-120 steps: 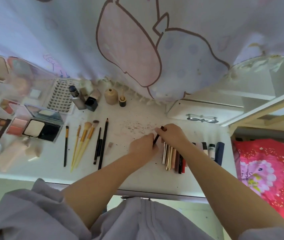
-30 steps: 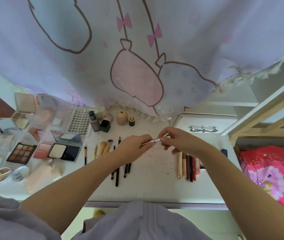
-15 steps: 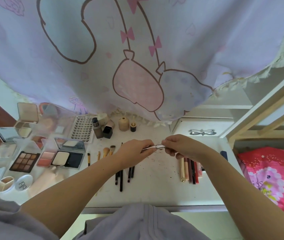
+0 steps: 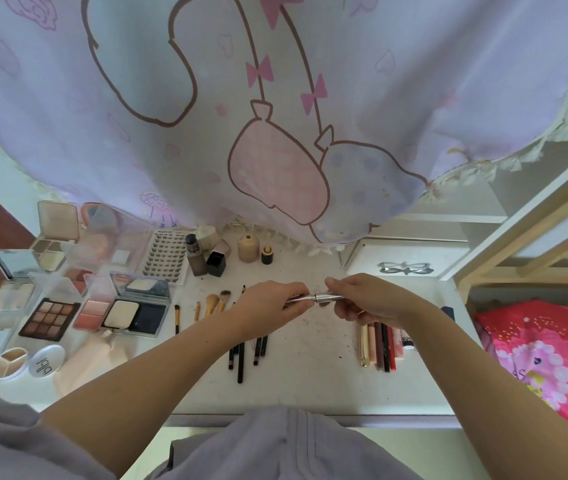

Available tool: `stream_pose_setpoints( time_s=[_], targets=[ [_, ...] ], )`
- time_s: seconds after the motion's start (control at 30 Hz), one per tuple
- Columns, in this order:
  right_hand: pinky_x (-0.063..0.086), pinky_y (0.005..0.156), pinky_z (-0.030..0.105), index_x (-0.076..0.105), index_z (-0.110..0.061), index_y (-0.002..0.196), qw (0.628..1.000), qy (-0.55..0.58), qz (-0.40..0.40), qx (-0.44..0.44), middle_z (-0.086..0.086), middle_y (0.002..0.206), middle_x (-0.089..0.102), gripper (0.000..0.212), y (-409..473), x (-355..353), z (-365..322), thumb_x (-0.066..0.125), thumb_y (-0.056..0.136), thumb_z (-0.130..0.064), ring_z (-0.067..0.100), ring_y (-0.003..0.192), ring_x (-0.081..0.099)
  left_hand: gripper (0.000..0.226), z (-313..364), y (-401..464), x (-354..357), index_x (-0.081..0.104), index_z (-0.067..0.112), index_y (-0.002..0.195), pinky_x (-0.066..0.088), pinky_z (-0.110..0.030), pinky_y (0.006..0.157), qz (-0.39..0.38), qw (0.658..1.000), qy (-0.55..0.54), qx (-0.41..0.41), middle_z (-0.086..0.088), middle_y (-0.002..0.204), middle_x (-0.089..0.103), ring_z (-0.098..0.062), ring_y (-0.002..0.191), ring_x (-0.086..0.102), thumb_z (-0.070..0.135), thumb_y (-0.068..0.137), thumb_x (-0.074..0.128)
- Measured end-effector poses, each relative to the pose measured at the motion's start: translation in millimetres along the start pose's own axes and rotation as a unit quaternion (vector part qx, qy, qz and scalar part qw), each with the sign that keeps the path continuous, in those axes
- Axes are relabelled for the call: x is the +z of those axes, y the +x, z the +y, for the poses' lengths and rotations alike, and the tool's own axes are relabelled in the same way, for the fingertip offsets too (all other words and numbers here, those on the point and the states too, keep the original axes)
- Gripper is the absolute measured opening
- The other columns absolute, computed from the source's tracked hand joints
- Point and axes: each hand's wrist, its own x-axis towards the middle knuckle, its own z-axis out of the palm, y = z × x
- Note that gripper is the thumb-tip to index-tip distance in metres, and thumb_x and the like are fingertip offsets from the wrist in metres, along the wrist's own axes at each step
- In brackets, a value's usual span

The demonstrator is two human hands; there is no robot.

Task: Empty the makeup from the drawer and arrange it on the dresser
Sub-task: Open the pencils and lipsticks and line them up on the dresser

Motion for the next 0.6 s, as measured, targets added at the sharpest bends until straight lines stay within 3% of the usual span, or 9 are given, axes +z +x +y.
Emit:
stream_pose_setpoints(
  time_s=[0.07, 0.13, 0.2, 0.3, 0.5, 0.6],
  targets=[
    [0.038, 0.049, 0.017, 0.066, -0.017, 0.087, 0.999, -0.029, -0.004, -0.013, -0.002, 0.069, 0.060, 0.025, 1.3, -0.7, 0.9, 0.051, 0.095, -0.035, 0.004, 0.054, 0.048, 0.023, 0.4, 1.5, -0.4, 0.055, 0.030, 0.105, 0.033, -0.022, 0.051, 0.000, 1.000, 0.002, 0.000, 0.009, 0.065, 0.052, -0.006, 0.056, 0.045, 0.045, 0.096, 0.039],
    [0.043, 0.057, 0.019, 0.066, -0.019, 0.095, 0.999, -0.032, -0.007, -0.028, -0.003, 0.078, 0.064, 0.014, 2.7, -3.2, 2.4, 0.055, 0.094, -0.027, 0.006, 0.067, 0.054, 0.023, -1.2, 1.5, -0.8, 0.055, 0.030, 0.105, 0.034, -0.023, 0.052, -0.005, 1.000, 0.001, -0.009, 0.009, 0.065, 0.051, -0.005, 0.056, 0.045, 0.044, 0.096, 0.039],
    [0.045, 0.060, 0.019, 0.066, -0.020, 0.101, 1.000, -0.014, -0.010, -0.024, -0.005, 0.082, 0.067, 0.019, 2.0, -4.9, 2.1, 0.054, 0.094, -0.034, 0.006, 0.072, 0.058, 0.022, -2.3, 1.2, -1.4, 0.054, 0.030, 0.104, 0.034, -0.023, 0.053, -0.010, 1.000, 0.000, -0.008, 0.010, 0.065, 0.051, -0.005, 0.056, 0.045, 0.044, 0.096, 0.040],
    [0.039, 0.052, 0.016, 0.070, -0.017, 0.099, 0.999, -0.029, -0.028, -0.003, -0.005, 0.069, 0.063, 0.036, 1.0, -6.5, 1.5, 0.044, 0.097, -0.042, 0.005, 0.058, 0.051, 0.022, 1.1, 3.5, -2.4, 0.054, 0.031, 0.102, 0.035, -0.023, 0.052, -0.009, 1.000, 0.009, 0.011, 0.009, 0.066, 0.051, -0.007, 0.057, 0.046, 0.045, 0.096, 0.038],
    [0.039, 0.057, 0.019, 0.068, -0.024, 0.072, 0.997, -0.074, -0.036, -0.009, -0.009, 0.063, 0.061, 0.029, -6.2, -28.8, 4.5, 0.052, 0.096, -0.026, 0.003, 0.054, 0.048, 0.026, -9.6, 2.7, -3.8, 0.051, 0.029, 0.103, 0.032, -0.024, 0.049, -0.007, 0.999, 0.042, 0.024, 0.011, 0.063, 0.048, -0.005, 0.055, 0.044, 0.047, 0.097, 0.033],
    [0.043, 0.059, 0.018, 0.069, -0.022, 0.082, 0.998, -0.052, -0.043, -0.002, -0.011, 0.065, 0.065, 0.023, -11.4, -39.3, 11.3, 0.051, 0.096, -0.019, 0.000, 0.056, 0.054, 0.023, -21.0, -2.5, -2.1, 0.046, 0.033, 0.101, 0.032, -0.022, 0.050, -0.010, 0.999, 0.047, 0.012, 0.013, 0.064, 0.046, -0.002, 0.056, 0.043, 0.048, 0.098, 0.029]
  ],
)
